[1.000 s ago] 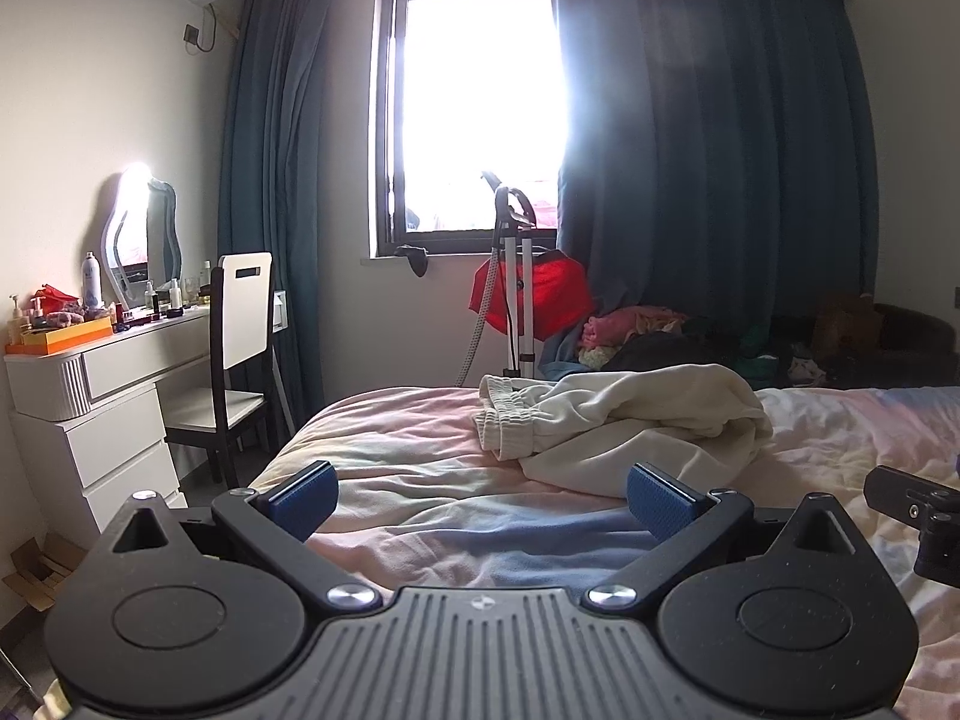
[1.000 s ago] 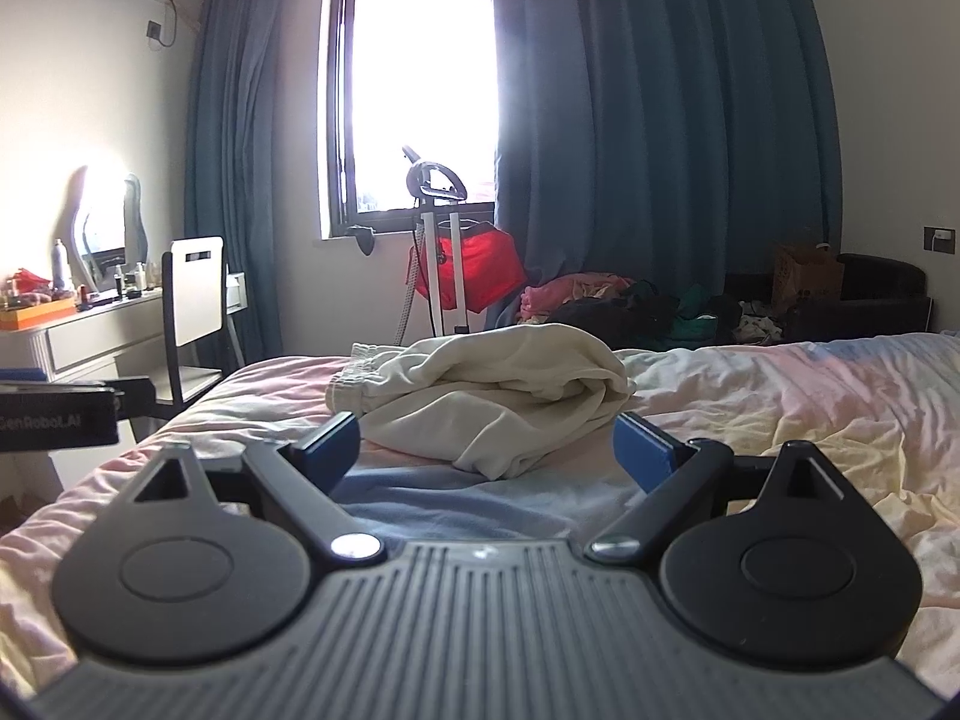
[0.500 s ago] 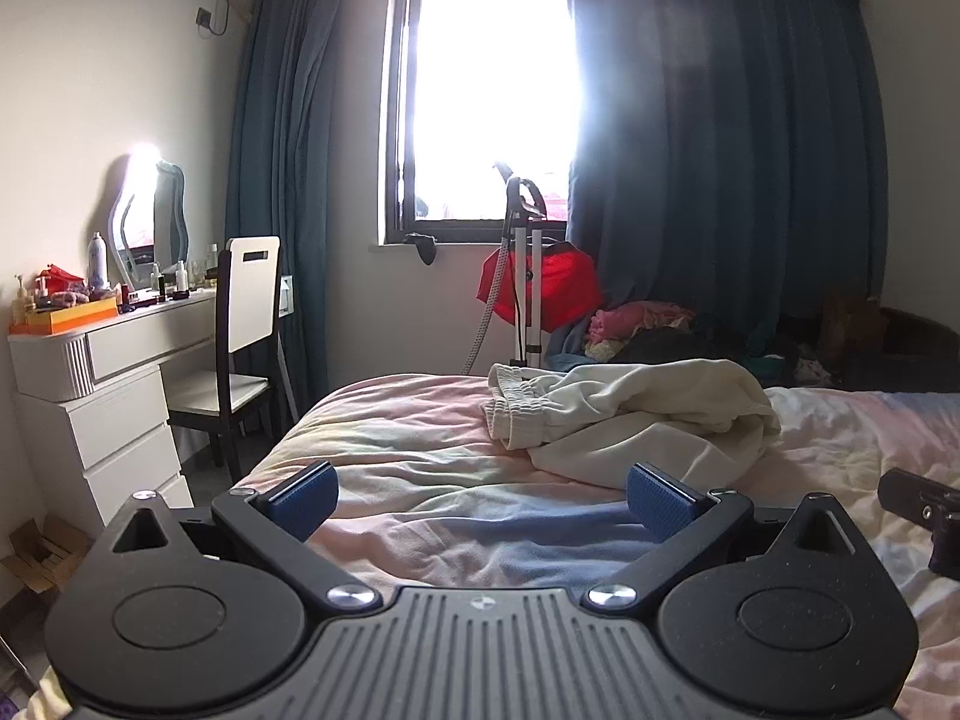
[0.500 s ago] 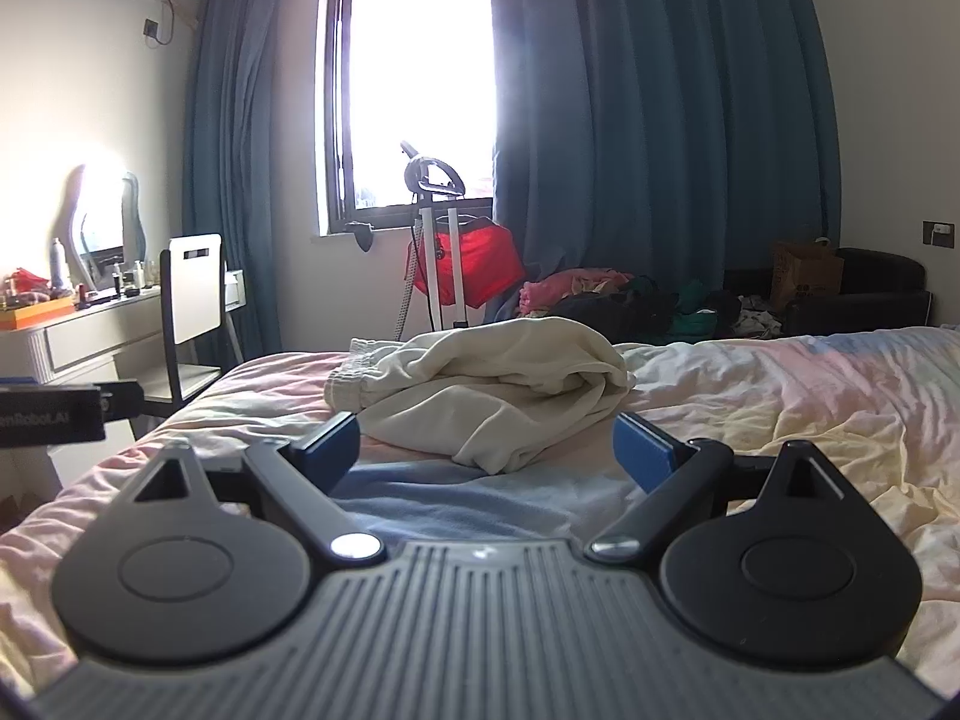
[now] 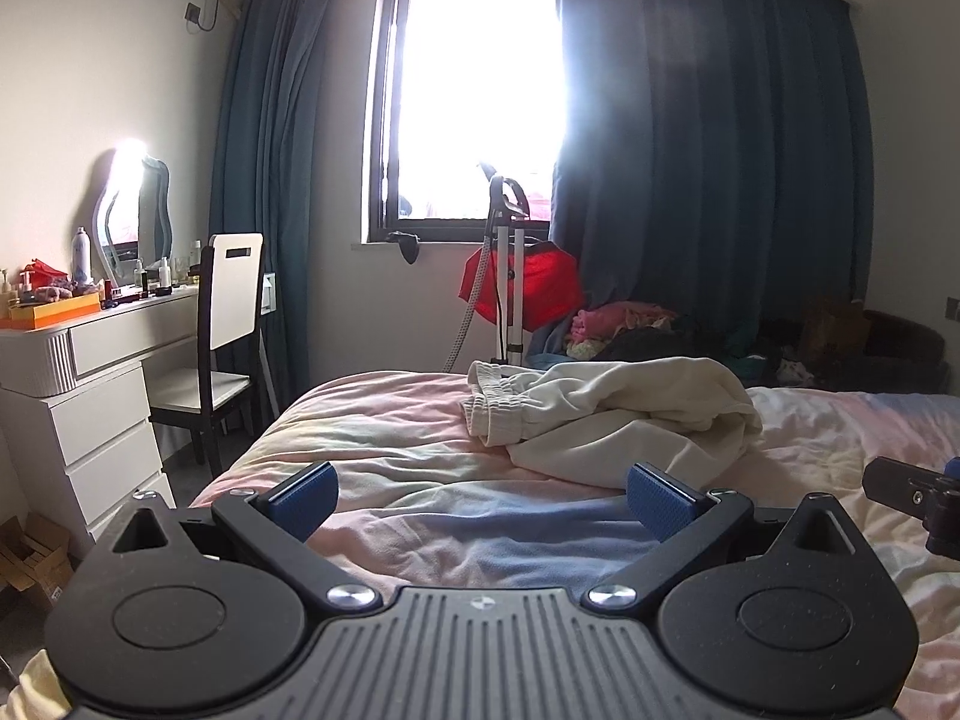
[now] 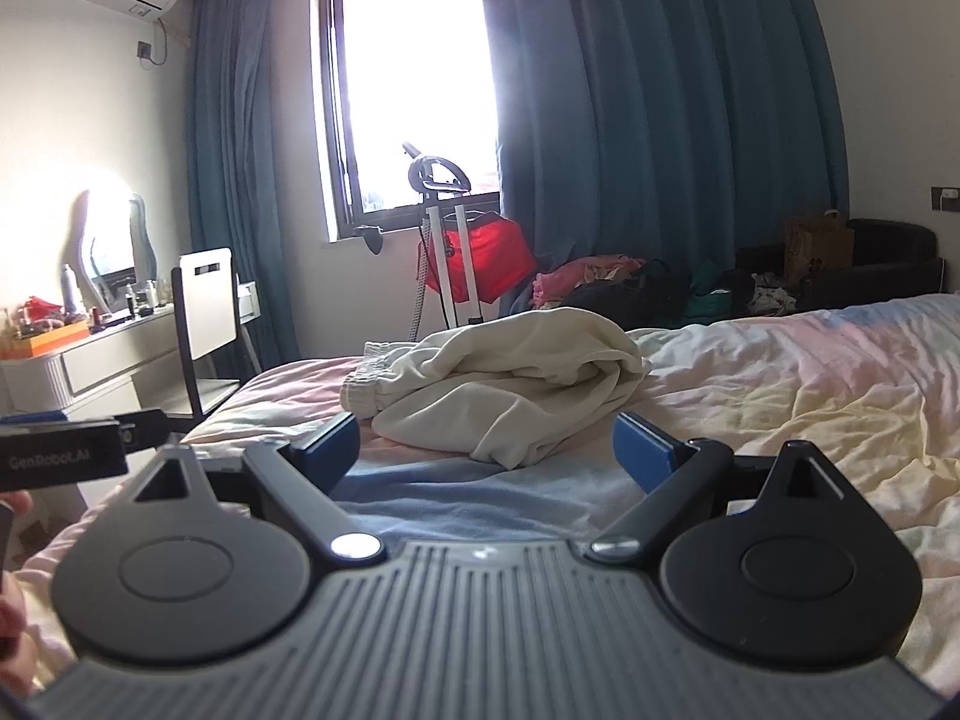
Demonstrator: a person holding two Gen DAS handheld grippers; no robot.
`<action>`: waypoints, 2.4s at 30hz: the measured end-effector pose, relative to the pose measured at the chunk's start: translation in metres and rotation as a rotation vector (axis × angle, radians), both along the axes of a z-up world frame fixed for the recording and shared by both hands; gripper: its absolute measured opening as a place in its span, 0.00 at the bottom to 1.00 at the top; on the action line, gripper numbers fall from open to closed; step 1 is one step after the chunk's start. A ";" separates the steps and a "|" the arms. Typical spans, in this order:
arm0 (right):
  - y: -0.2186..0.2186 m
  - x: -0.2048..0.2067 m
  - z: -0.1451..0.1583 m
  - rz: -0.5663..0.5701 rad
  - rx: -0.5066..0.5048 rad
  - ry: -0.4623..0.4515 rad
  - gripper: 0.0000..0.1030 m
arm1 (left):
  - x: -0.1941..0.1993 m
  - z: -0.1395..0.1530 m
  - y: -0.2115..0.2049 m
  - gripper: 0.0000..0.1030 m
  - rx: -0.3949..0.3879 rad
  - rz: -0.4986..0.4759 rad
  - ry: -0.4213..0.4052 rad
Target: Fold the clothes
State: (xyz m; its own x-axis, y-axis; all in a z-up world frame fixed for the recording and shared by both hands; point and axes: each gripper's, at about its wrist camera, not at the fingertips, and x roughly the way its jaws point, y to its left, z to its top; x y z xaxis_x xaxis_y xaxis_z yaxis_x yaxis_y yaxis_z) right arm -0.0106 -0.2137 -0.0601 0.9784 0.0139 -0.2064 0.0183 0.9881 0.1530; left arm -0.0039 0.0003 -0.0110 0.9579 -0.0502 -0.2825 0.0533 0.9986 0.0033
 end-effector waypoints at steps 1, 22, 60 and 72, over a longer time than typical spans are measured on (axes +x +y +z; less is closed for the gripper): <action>-0.001 0.000 0.000 -0.002 0.002 0.000 0.90 | 0.000 -0.001 -0.001 1.00 -0.011 -0.011 -0.002; -0.018 0.004 -0.002 -0.070 0.049 0.038 0.74 | 0.022 -0.044 -0.024 1.00 0.004 -0.182 0.076; -0.110 0.119 -0.139 -0.170 0.442 0.362 0.91 | 0.555 -0.104 0.005 1.00 -0.466 0.267 0.444; -0.097 0.125 -0.126 -0.105 0.323 0.302 0.91 | 0.515 -0.082 -0.035 0.36 -0.051 0.088 0.353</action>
